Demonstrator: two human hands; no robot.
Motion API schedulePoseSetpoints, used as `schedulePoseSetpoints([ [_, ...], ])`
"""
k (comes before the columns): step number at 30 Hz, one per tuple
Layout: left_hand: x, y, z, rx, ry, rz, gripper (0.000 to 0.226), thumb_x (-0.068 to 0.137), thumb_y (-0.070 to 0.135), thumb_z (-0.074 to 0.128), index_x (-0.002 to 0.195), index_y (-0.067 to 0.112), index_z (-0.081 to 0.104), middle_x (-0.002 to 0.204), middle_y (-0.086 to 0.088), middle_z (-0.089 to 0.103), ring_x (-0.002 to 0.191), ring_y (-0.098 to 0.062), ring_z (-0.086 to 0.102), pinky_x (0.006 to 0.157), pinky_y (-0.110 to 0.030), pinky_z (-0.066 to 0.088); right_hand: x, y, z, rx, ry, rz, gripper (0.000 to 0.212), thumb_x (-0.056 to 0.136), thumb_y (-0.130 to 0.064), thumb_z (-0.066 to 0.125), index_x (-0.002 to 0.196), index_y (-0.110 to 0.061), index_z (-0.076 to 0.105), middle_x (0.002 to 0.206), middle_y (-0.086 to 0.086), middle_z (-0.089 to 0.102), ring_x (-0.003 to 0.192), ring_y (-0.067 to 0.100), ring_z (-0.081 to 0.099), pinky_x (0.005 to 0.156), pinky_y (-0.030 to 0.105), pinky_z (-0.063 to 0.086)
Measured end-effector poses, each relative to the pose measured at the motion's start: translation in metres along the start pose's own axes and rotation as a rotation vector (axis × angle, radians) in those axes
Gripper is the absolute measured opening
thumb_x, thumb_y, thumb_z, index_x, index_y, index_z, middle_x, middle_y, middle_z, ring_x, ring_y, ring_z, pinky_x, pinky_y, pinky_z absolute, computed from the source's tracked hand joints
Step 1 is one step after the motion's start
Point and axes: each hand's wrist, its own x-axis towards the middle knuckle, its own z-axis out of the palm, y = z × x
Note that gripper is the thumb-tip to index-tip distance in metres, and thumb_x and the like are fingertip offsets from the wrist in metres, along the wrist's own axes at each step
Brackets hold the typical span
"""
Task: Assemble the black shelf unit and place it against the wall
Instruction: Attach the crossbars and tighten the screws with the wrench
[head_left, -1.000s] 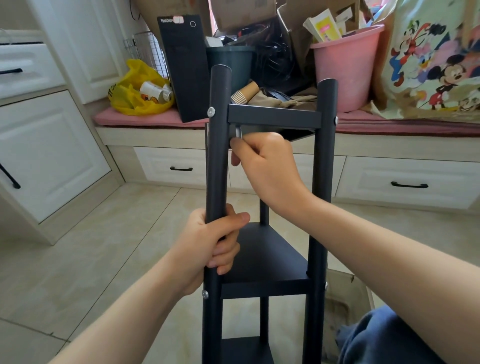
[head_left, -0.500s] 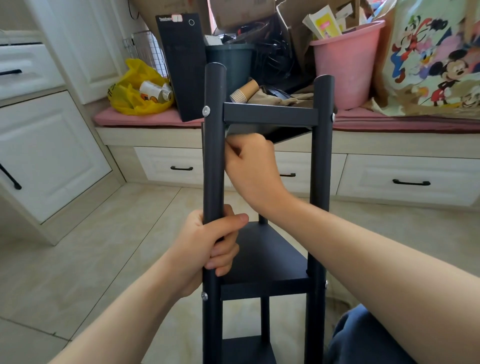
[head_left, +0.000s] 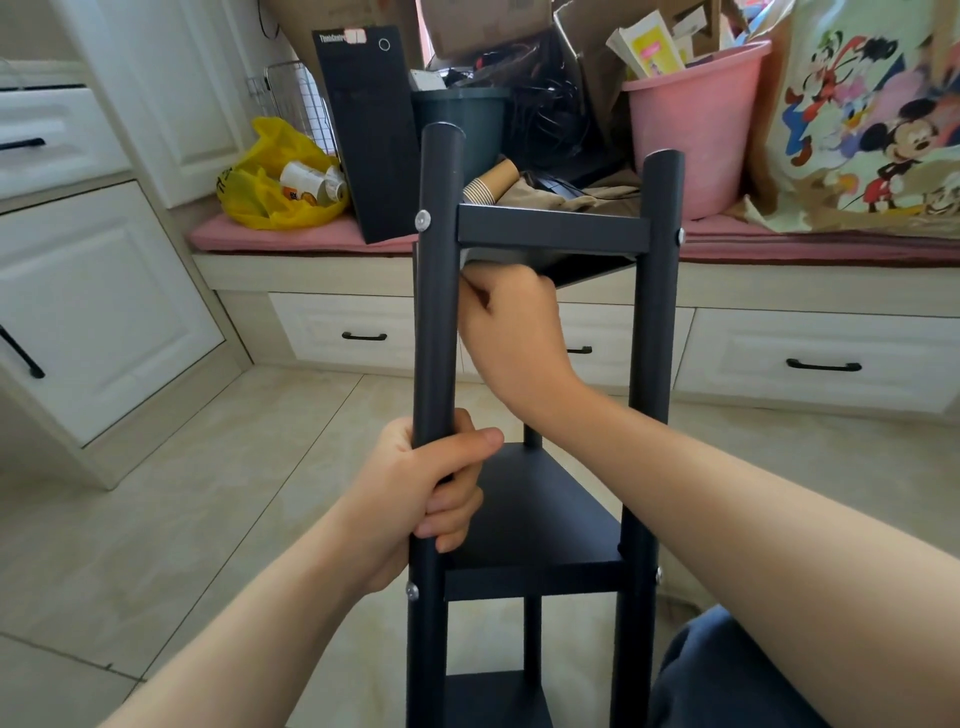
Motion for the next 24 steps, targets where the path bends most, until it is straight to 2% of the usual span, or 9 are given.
schedulePoseSetpoints([
  [4,-0.001,0.001,0.002,0.009,0.018,0.004,0.048,0.091,0.012,0.061,0.050,0.018,0.036,0.041,-0.001,0.021,0.031,-0.012,0.019,0.036,-0.019,0.026,-0.004,-0.001,-0.008,0.015,-0.011,-0.014,0.045,0.098,-0.022,0.055,0.053,-0.021,0.048,0.047,-0.006,0.046,0.046,0.012,0.041,0.050,0.028,0.036],
  [7,-0.001,0.002,0.002,0.014,0.027,0.003,0.053,0.096,0.008,0.056,0.048,0.019,0.037,0.041,-0.001,0.021,0.031,-0.013,0.019,0.037,-0.020,0.025,-0.007,-0.002,-0.014,0.028,-0.016,-0.025,0.039,0.097,-0.023,0.054,0.065,-0.004,0.064,0.055,0.008,0.059,0.053,0.023,0.053,0.056,0.042,0.049],
  [9,-0.002,0.002,0.003,0.016,0.034,0.003,0.054,0.096,0.007,0.056,0.048,0.019,0.036,0.041,-0.001,0.021,0.031,-0.013,0.019,0.037,-0.020,0.025,-0.007,-0.003,-0.018,0.037,-0.010,-0.029,0.038,0.096,-0.022,0.054,0.066,-0.001,0.064,0.055,0.011,0.058,0.055,0.024,0.053,0.057,0.042,0.047],
  [12,-0.002,0.002,0.003,0.010,0.037,0.002,0.052,0.096,0.007,0.056,0.050,0.018,0.034,0.041,-0.001,0.021,0.031,-0.012,0.019,0.037,-0.020,0.026,-0.009,-0.005,-0.021,0.035,-0.002,-0.025,0.039,0.096,-0.020,0.055,0.062,-0.001,0.061,0.049,0.007,0.051,0.050,0.019,0.046,0.058,0.039,0.042],
  [15,-0.002,0.002,0.002,0.008,0.035,-0.002,0.052,0.096,0.007,0.056,0.051,0.018,0.034,0.042,-0.001,0.021,0.031,-0.013,0.019,0.037,-0.020,0.026,-0.008,-0.005,-0.021,0.043,-0.002,-0.016,0.039,0.097,-0.018,0.056,0.061,-0.004,0.062,0.045,-0.004,0.046,0.047,0.009,0.043,0.054,0.030,0.040],
  [17,-0.002,0.002,0.002,0.009,0.034,-0.002,0.052,0.096,0.007,0.056,0.050,0.018,0.034,0.042,-0.001,0.021,0.031,-0.013,0.019,0.037,-0.020,0.026,-0.008,-0.005,-0.019,0.043,-0.017,-0.017,0.038,0.098,-0.020,0.056,0.064,-0.005,0.066,0.049,0.000,0.053,0.048,0.008,0.046,0.054,0.028,0.041],
  [19,-0.002,0.002,0.003,0.007,0.034,-0.003,0.052,0.096,0.008,0.056,0.050,0.018,0.034,0.041,-0.001,0.021,0.031,-0.012,0.020,0.037,-0.020,0.026,-0.008,-0.005,-0.017,0.035,-0.030,-0.026,0.039,0.099,-0.022,0.056,0.066,-0.003,0.067,0.052,0.008,0.056,0.047,0.010,0.045,0.054,0.032,0.041],
  [21,-0.002,0.002,0.003,0.000,0.034,-0.006,0.050,0.094,0.008,0.057,0.051,0.017,0.034,0.041,-0.001,0.021,0.031,-0.012,0.019,0.037,-0.020,0.026,-0.006,-0.004,-0.014,0.021,-0.034,-0.020,0.043,0.098,-0.023,0.056,0.061,-0.004,0.063,0.050,0.011,0.052,0.046,0.015,0.041,0.051,0.036,0.040],
  [24,-0.003,0.003,0.002,-0.003,0.022,-0.013,0.044,0.088,0.014,0.061,0.054,0.017,0.034,0.042,-0.001,0.021,0.031,-0.012,0.019,0.036,-0.020,0.026,-0.003,-0.001,-0.010,-0.001,-0.028,-0.018,0.049,0.098,-0.024,0.057,0.050,-0.017,0.048,0.045,0.001,0.045,0.044,0.014,0.037,0.050,0.032,0.038],
])
